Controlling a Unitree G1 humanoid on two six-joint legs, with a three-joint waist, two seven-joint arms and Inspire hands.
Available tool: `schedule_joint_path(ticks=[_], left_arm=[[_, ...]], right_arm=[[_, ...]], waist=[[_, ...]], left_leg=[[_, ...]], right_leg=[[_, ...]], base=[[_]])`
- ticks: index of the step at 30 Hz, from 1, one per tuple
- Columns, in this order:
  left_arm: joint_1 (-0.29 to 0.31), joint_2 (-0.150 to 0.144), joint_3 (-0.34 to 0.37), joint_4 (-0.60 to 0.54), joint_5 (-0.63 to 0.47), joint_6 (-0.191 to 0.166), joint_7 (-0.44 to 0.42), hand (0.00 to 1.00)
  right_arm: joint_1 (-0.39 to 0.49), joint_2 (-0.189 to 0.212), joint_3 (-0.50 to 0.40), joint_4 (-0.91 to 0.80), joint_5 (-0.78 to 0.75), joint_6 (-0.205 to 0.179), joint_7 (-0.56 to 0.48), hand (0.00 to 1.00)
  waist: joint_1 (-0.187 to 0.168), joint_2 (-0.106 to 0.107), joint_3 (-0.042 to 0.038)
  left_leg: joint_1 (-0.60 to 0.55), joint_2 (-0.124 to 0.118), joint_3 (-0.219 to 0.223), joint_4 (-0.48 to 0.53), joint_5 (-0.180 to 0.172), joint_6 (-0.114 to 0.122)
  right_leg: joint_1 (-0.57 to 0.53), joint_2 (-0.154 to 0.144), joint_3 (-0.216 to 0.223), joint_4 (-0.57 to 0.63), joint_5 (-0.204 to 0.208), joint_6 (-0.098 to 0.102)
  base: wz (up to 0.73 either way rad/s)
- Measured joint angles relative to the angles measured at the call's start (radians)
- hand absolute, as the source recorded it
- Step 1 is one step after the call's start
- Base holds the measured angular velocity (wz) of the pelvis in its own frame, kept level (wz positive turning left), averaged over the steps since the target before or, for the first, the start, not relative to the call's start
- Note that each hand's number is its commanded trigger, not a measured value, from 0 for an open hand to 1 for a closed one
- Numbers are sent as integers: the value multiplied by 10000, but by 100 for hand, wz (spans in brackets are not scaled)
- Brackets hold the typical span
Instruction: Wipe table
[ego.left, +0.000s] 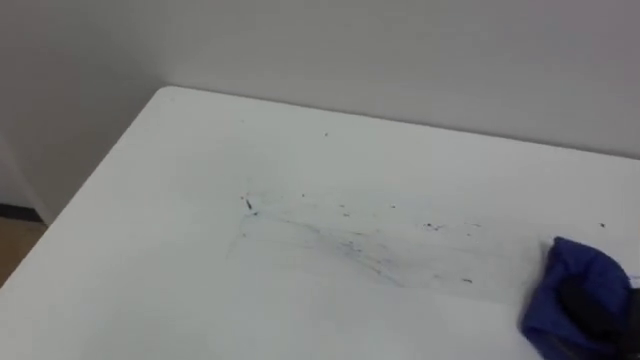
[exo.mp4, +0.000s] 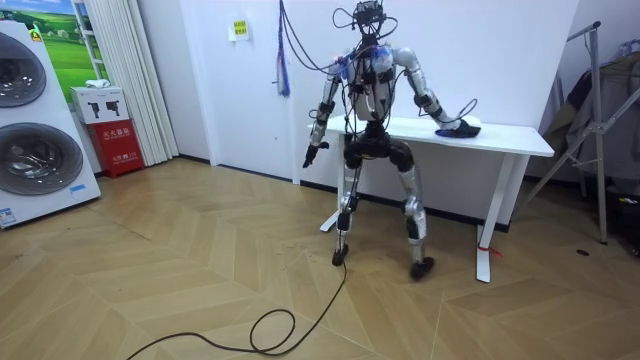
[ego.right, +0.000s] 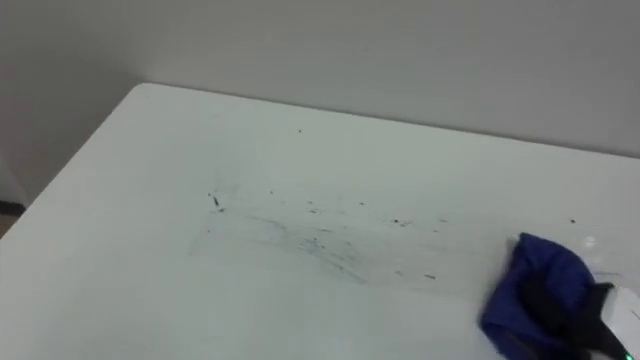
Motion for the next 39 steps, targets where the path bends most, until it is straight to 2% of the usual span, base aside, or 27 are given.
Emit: schedule_joint_path(ticks=[1,2,3,4,5,6,7,8,10,11,13,15,17,18,19,21,22,23,25,28,30,32,34,35,36,37,39], left_arm=[[-216,-150,-237,1,-1,-3,-8,0],[-325,-295,-334,7,7,-1,-16,0],[-605,-470,-360,58,2,-6,-29,0],[-885,-610,-379,199,-1,-34,-28,0],[-1065,-742,-415,355,-32,-43,-29,0],[-1496,-989,-732,735,-179,6,-137,0],[-1811,-1223,-1100,781,-257,63,-271,0],[-1928,-1342,-1311,770,-317,37,-349,0],[-1904,-1637,-1437,660,-332,-72,-624,0],[-1886,-1650,-1434,662,-346,35,-638,0],[-1493,-1638,-1412,405,-380,382,-659,0],[-1137,-1599,-1415,255,-412,529,-663,0],[-515,-1523,-1221,255,-392,497,-630,0],[93,-1476,-980,259,-350,535,-622,0],[572,-1446,-648,297,-310,532,-612,0],[1017,-1434,38,434,-264,530,-599,0],[1213,-1410,411,440,-166,517,-584,0],[1265,-1394,607,427,-93,486,-585,0],[1338,-1180,1019,166,93,377,-586,0],[1026,-1113,994,-33,88,128,-581,0],[620,-1112,798,-37,81,-7,-522,0],[102,-1175,375,-37,-17,-61,-262,0],[-446,-1366,-240,23,-129,-87,-101,0],[-568,-1453,-307,24,-121,-86,-99,0],[-715,-1552,-608,96,-119,-80,-105,0],[-1027,-1600,-837,293,-124,-51,-129,0],[-1218,-1710,-1037,312,-99,97,-125,0]], right_arm=[[-222,134,258,-354,-166,270,132,100],[-422,252,375,-584,-290,501,208,100],[-972,506,828,-1203,-574,1114,510,100],[-1759,723,1711,-1950,-786,1710,1007,100],[-2281,787,2248,-2193,-945,1856,1296,100],[-3465,1107,3163,-2262,-1370,1989,1745,100],[-4350,1446,3778,-2261,-1718,1974,2146,100],[-4728,1562,4039,-2261,-1862,1963,2327,100],[-5600,1842,4684,-2219,-1888,1715,2858,100],[-5675,1869,4735,-2211,-1917,1630,2925,100],[-5372,1807,4517,-2059,-2109,1506,3111,100],[-4748,1636,3973,-1580,-2219,1404,3073,100],[-3824,1294,3486,-1228,-2277,720,2587,100],[-3216,977,3138,-1247,-2307,299,2128,100],[-2516,626,2501,-1223,-2289,-52,1601,100],[-1611,265,1210,-903,-2110,-403,933,100],[-1181,122,358,-517,-1822,-533,588,100],[-964,45,-50,-326,-1675,-566,499,100],[-205,-113,-1273,523,-772,-575,379,100],[30,-211,-2047,1132,-139,-506,337,100],[47,-215,-2000,1053,133,-456,316,100],[-302,-154,-1738,758,237,18,337,100],[-933,107,-754,-158,186,870,560,100],[-1101,275,-419,-678,79,1145,726,100],[-1439,595,637,-2031,-315,1679,1101,100],[-1960,869,1931,-3079,-923,1879,1526,100],[-3070,1366,3482,-3881,-2115,1856,2304,100]], waist=[[34,-40,-13],[116,-78,-14],[454,-151,-32],[840,-219,-25],[1054,-163,-23],[1181,102,104],[1112,54,110],[1099,20,132],[1518,-78,163],[1534,-107,171],[1438,-53,187],[1409,39,162],[1460,152,126],[1300,256,52],[1082,259,-23],[842,165,-95],[561,-29,-142],[444,-23,-201],[66,-426,-173],[-161,-648,-146],[-212,-651,-139],[-48,-622,-115],[403,-513,-52],[479,-485,-28],[687,-409,16],[852,-362,97],[995,-302,144]], left_leg=[[-92,269,-6,183,-35,-257],[-90,383,45,199,-16,-412],[-74,696,287,171,82,-760],[-98,981,485,137,185,-978],[-112,1205,452,189,205,-983],[-281,1731,391,297,502,-507],[-800,1788,319,440,967,-262],[-1063,1681,350,566,1025,-304],[-1549,754,438,826,1016,-295],[-1681,512,476,885,1010,-284],[-1844,-479,504,769,827,29],[-1557,-1025,639,232,796,270],[-1003,-1102,619,-499,914,340],[-670,-1111,630,-826,922,335],[-432,-1185,650,-1155,959,353],[-139,-1252,825,-1493,994,390],[-77,-1307,816,-1600,993,400],[-29,-1319,818,-1627,999,413],[247,-1333,782,-1788,1001,416],[436,-1335,862,-1832,980,444],[449,-1326,912,-1876,980,444],[497,-1295,1053,-1999,982,446],[596,-1271,1126,-2172,979,444],[577,-1266,1115,-2190,978,443],[567,-1269,1075,-2279,979,443],[520,-1262,966,-2282,986,435],[340,-1243,761,-2280,1039,388]], right_leg=[[-29,-31,59,-28,249,1],[-79,-40,50,43,328,-11],[-558,163,78,472,321,-10],[-1175,483,-57,1273,38,238],[-1491,586,-252,1677,-279,542],[-2036,996,-531,2514,-777,39],[-2335,1119,-701,2943,-1238,-247],[-2395,1184,-778,3021,-1357,-346],[-2400,1378,-1150,2681,-1554,-695],[-2324,1448,-1273,2514,-1509,-732],[-1815,1881,-1616,1543,-1262,-930],[-1484,2216,-1655,897,-1066,-983],[-1248,2422,-1494,433,-857,-1049],[-1032,2560,-1312,137,-760,-1013],[-895,2553,-1253,6,-723,-991],[-720,2527,-1170,-132,-706,-931],[-593,2471,-1210,-156,-737,-857],[-486,2466,-1245,-164,-724,-825],[1,2509,-1457,-515,-680,-749],[155,2536,-1369,-595,-663,-721],[110,2561,-1293,-609,-633,-723],[-36,2640,-1067,-596,-547,-772],[-321,2827,-517,-607,-359,-881],[-406,2863,-460,-606,-304,-916],[-613,2934,-336,-602,-201,-1012],[-741,3030,-192,-593,-126,-1093],[-855,3083,-204,-604,-115,-1125]], base=[[5],[-39],[-92],[-115],[-101],[-25],[25],[54],[34],[52],[77],[48],[-21],[-40],[-27],[-10],[0],[17],[21],[-4],[-15],[-38],[-75],[-77],[-63],[-49],[10]])
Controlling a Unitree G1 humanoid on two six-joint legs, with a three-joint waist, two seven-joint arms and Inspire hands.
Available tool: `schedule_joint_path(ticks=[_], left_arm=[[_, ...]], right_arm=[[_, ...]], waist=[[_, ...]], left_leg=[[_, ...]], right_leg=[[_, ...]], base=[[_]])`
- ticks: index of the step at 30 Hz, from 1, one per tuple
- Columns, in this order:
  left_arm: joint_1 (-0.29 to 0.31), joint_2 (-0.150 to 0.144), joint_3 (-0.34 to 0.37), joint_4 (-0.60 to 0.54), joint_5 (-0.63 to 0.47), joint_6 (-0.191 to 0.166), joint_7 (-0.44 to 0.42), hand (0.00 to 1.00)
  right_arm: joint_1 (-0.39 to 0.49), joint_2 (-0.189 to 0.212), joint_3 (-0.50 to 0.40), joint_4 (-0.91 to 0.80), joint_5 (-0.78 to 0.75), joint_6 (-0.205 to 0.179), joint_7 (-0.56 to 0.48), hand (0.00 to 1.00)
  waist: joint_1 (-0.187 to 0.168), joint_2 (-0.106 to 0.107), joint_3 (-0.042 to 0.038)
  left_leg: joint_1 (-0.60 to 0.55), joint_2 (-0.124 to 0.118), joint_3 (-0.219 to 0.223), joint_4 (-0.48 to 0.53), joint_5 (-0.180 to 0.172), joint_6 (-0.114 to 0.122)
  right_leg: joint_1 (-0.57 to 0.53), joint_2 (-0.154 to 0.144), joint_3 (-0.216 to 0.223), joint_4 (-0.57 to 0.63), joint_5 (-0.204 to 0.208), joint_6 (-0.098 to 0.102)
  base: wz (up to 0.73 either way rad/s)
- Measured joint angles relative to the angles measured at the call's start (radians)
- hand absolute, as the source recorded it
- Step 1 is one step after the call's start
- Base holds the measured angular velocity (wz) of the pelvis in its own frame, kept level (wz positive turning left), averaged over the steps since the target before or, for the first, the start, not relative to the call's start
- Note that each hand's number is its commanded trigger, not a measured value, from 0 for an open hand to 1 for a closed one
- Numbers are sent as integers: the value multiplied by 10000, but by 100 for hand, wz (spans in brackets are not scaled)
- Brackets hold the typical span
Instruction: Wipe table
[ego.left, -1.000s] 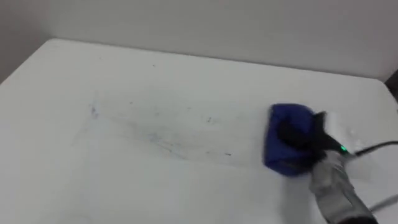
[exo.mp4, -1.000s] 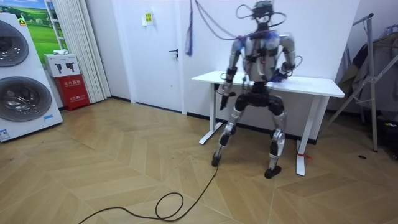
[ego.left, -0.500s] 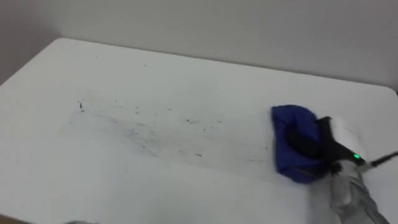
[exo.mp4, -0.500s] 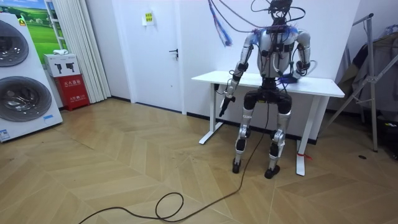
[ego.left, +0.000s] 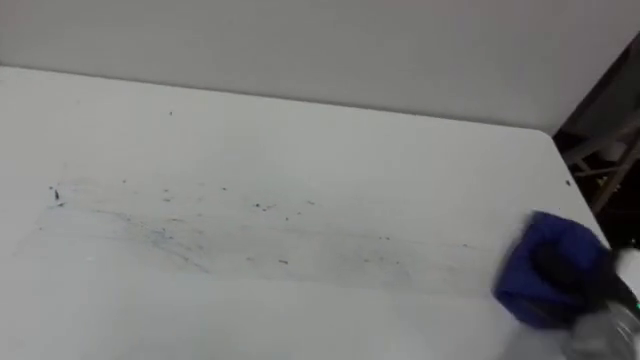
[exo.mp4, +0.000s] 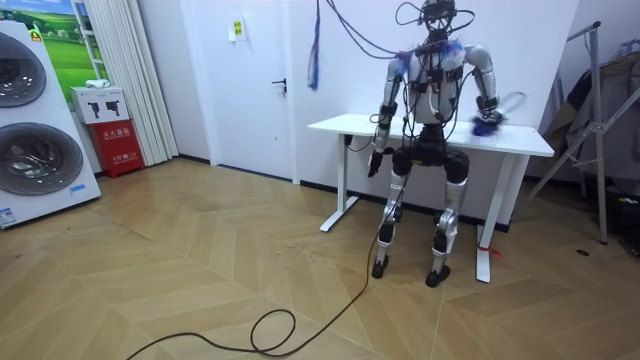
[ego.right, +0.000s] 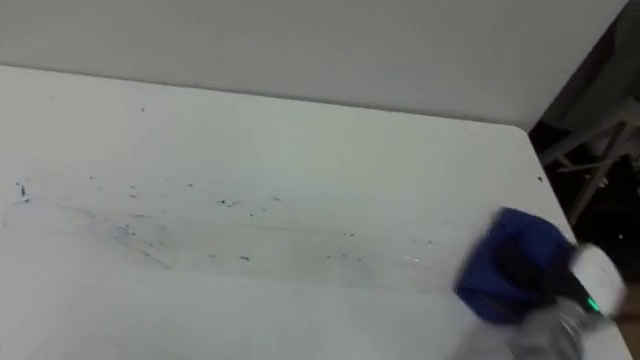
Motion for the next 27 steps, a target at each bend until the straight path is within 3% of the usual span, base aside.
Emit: schedule_joint_path(ticks=[1,4,7,11,14,18,23,24,27], left_arm=[[-148,-108,-159,0,-49,27,0,0],[-4,-188,-503,33,-534,85,14,0],[382,-151,-508,24,-491,362,9,0],[892,-147,-517,-66,-524,515,-41,0],[946,-174,-497,-142,-491,485,-60,0],[964,-238,-505,-211,-510,180,-8,0],[952,-218,-497,-418,-501,89,49,0],[928,-225,-499,-418,-482,17,57,0],[884,-253,-498,-420,-423,-103,92,0]], right_arm=[[-758,352,648,-125,-596,-63,387,100],[-1935,1021,1560,-100,-957,-209,973,100],[-1885,1043,1793,117,-1354,-332,1418,100],[-974,967,1678,799,-1127,-474,1449,100],[-358,931,1609,728,-1222,-1052,906,100],[314,745,1573,673,-1477,-1532,523,100],[897,738,1133,683,-1712,-1751,114,100],[1042,732,1017,673,-1712,-1761,41,79],[1309,639,774,695,-1709,-1868,-157,0]], waist=[[187,76,49],[910,182,62],[1093,104,27],[1032,168,67],[847,232,73],[504,440,-41],[180,491,-54],[139,482,-60],[30,484,-58]], left_leg=[[-57,0,-125,-5,19,-10],[-184,-29,-513,6,69,23],[-427,-99,-1024,41,91,61],[-275,-111,-1274,40,92,62],[-78,-194,-1268,30,91,62],[163,-244,-1252,7,91,63],[266,-262,-1246,-4,90,64],[266,-273,-1240,-3,88,66],[230,-288,-1207,-3,42,138]], right_leg=[[-4,22,-25,-46,-5,-4],[59,-46,-369,-114,-31,33],[193,-177,-941,-259,-67,94],[534,-195,-1013,-329,-79,113],[902,-244,-1083,-582,-212,324],[1193,-247,-1111,-782,-251,383],[1326,-257,-1070,-779,-252,385],[1348,-272,-1071,-777,-254,387],[1330,-287,-1069,-764,-272,412]], base=[[27],[37],[62],[28],[6],[-3],[-1],[7],[8]])
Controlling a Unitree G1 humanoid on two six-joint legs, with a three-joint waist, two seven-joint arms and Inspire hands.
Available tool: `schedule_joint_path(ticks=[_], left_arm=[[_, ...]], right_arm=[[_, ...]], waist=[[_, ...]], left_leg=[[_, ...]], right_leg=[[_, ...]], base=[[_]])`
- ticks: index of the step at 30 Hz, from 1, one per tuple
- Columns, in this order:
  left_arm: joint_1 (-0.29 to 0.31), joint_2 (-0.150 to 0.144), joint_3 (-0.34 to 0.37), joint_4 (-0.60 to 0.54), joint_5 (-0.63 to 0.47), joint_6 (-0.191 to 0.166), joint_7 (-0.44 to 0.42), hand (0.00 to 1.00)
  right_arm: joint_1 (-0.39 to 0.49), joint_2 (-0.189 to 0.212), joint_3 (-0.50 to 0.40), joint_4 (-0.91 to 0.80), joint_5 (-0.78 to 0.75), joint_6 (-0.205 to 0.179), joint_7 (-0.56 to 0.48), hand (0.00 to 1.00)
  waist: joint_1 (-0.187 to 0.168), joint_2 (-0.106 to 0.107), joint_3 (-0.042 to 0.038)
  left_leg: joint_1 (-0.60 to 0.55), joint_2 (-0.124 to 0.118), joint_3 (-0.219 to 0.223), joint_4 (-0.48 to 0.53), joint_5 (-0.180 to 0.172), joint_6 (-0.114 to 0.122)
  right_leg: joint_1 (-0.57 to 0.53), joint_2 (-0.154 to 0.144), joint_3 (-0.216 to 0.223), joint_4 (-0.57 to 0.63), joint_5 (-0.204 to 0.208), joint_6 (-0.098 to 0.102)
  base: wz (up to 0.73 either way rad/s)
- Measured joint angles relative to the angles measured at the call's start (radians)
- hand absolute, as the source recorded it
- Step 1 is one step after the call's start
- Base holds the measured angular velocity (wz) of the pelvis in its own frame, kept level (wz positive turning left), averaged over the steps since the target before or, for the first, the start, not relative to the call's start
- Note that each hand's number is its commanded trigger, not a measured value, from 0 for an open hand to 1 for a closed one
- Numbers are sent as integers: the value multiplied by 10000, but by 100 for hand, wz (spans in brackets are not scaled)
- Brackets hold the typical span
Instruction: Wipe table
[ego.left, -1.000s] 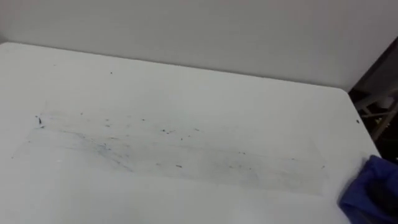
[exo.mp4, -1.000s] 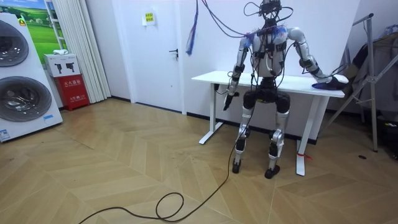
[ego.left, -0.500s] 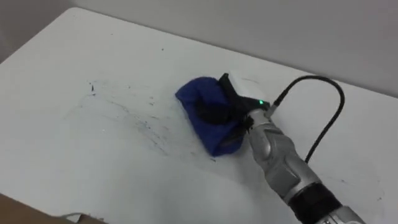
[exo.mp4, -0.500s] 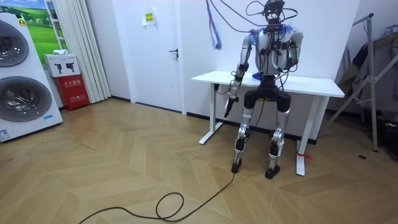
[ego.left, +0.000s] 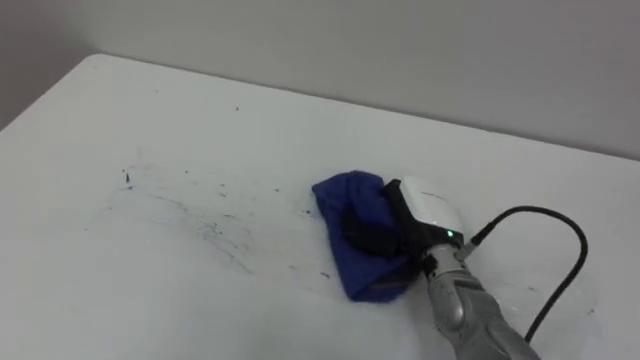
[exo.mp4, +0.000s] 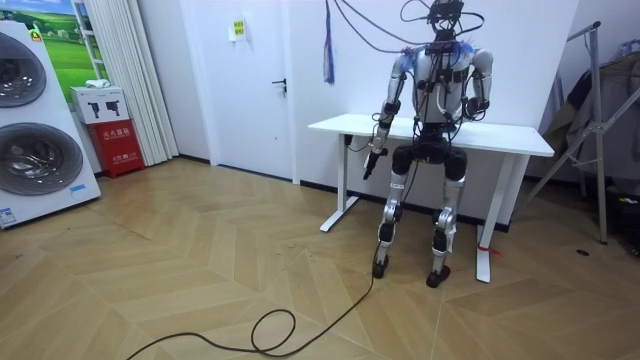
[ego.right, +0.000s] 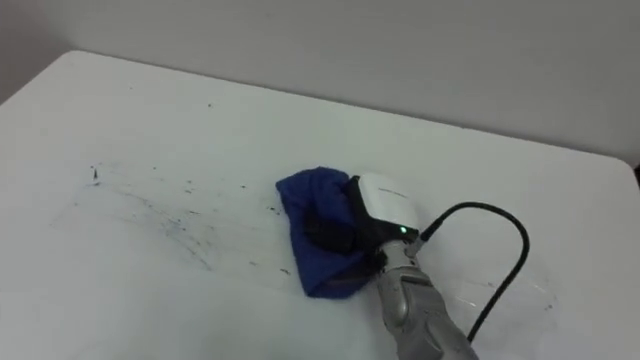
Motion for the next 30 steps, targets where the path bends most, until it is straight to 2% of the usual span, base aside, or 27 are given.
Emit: schedule_joint_path(ticks=[4,9,14,17,24,30], left_arm=[[1,-5,-6,-87,205,-2,13,0],[-13,-16,-159,-103,111,-169,19,0],[-64,-145,-196,-102,95,-213,4,0],[-68,-181,-200,-103,85,-407,-46,0],[-65,-191,-203,-169,87,-423,-425,0],[-90,-193,-198,-418,74,-444,-597,0]], right_arm=[[333,-53,-409,91,-10,-214,-349,0],[552,-299,-401,9,-300,-318,-575,0],[634,-293,-357,-115,-624,-445,-563,0],[636,-293,-352,-157,-704,-467,-516,0],[642,-402,-360,-523,-662,-429,172,0],[644,-454,-452,-563,-654,-427,237,0]], waist=[[-66,-2,-6],[-96,13,-43],[-141,51,-90],[-166,52,-91],[-337,81,-80],[-526,90,-85]], left_leg=[[-138,-19,-2,25,-44,44],[-84,-22,39,19,-40,48],[48,-16,255,-12,-44,59],[88,-16,311,-26,-44,59],[200,-16,432,-78,-52,72],[192,-16,457,-76,-52,72]], right_leg=[[-161,-13,59,43,27,61],[-117,-5,121,83,80,-10],[-117,5,311,86,81,-9],[-117,6,365,88,80,-8],[-140,9,517,184,77,-4],[-167,9,564,201,75,-1]], base=[[0],[-2],[-10],[-5],[-5],[0]])
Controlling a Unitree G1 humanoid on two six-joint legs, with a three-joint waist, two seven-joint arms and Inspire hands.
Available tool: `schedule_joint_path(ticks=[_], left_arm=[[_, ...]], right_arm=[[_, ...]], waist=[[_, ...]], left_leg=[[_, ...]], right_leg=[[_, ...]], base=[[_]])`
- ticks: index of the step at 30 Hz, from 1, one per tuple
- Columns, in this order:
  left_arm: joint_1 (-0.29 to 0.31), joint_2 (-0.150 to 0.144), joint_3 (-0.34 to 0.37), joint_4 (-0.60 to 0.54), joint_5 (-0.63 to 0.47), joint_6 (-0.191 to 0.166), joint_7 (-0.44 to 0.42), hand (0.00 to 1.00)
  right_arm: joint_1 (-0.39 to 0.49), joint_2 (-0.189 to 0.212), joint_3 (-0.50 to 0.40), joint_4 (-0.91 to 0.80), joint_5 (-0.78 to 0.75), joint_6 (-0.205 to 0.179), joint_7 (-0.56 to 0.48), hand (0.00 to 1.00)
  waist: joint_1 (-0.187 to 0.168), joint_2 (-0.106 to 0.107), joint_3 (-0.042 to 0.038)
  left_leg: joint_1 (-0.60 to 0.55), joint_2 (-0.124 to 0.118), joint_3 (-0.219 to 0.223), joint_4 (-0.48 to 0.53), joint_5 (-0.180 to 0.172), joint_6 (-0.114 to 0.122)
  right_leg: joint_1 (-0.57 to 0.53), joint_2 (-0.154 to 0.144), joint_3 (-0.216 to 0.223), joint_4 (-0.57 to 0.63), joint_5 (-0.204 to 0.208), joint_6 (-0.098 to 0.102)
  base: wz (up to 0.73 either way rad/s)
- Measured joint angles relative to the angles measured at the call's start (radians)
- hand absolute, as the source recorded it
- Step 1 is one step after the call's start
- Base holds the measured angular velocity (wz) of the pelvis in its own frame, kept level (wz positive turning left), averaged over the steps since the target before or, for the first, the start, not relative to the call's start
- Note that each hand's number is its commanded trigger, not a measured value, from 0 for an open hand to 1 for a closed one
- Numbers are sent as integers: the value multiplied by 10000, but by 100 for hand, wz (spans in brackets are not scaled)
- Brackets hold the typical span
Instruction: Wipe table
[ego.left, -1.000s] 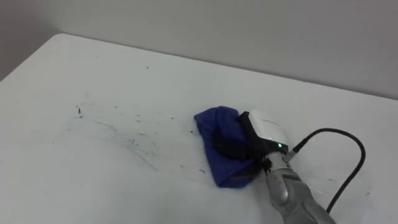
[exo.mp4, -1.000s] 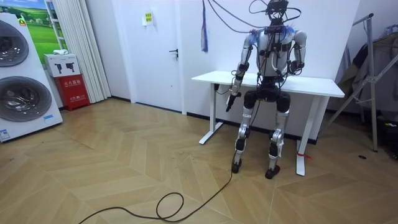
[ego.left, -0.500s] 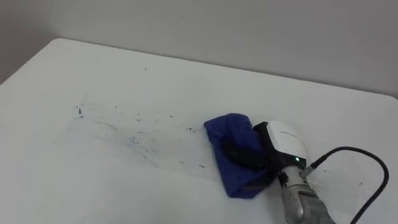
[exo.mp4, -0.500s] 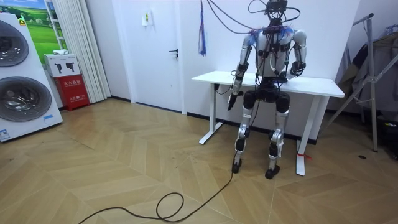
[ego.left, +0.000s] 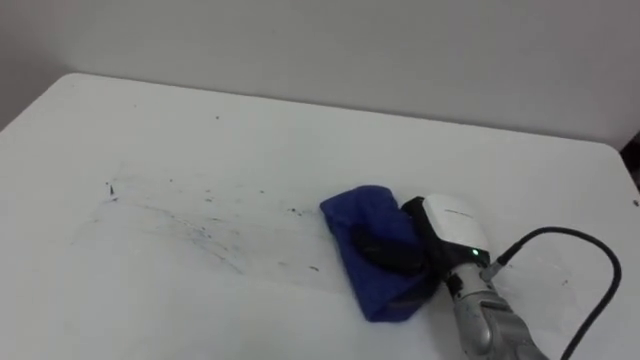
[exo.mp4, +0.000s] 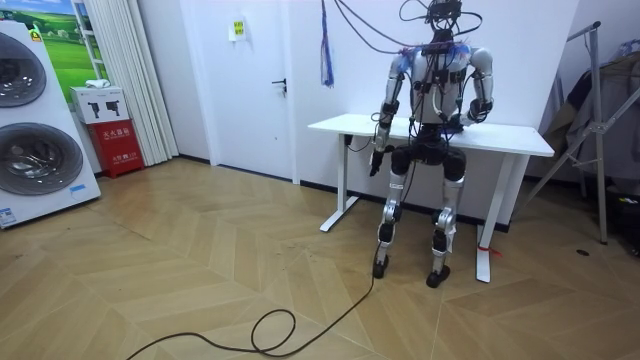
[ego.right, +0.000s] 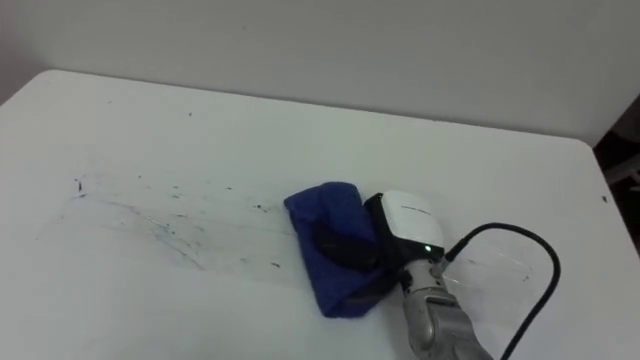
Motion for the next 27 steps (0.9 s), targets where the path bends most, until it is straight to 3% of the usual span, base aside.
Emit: schedule_joint_path(ticks=[8,11,14,17,21,26,27], left_arm=[[9,8,49,1,-351,-33,-379,0],[15,10,101,157,-499,-34,-402,0],[51,34,491,348,-672,-72,-424,0],[207,214,823,295,-747,-60,-570,0],[490,565,836,208,-745,-59,-819,0],[480,645,836,198,-743,-101,-973,0],[479,649,838,198,-742,-112,-1011,0]], right_arm=[[244,-46,-358,-589,40,16,318,0],[264,-53,-705,-615,268,-13,320,0],[265,-93,-1384,-918,373,48,319,0],[338,-362,-2181,-1825,660,337,316,0],[384,-558,-3187,-2772,866,433,81,0],[386,-730,-3456,-2940,1433,433,-32,0],[404,-775,-3461,-2941,1526,434,-33,6]], waist=[[-202,6,-29],[-271,-26,-14],[-356,-134,18],[-517,-220,63],[-748,-290,26],[-886,-392,-10],[-909,-394,-12]], left_leg=[[22,4,147,-2,1,0],[25,0,236,-1,1,1],[-6,-22,376,3,2,3],[-34,-20,552,6,2,3],[-60,-19,690,4,2,2],[-55,-18,909,-16,2,2],[-52,-16,924,-39,2,2]], right_leg=[[-68,15,164,26,-1,0],[-163,12,332,119,-8,2],[-351,30,769,236,-78,14],[-521,35,927,350,-89,3],[-639,54,1056,411,-100,3],[-772,65,1227,501,-108,-8],[-787,76,1247,502,-104,-12]], base=[[-5],[-9],[-17],[-17],[-10],[-11],[-5]])
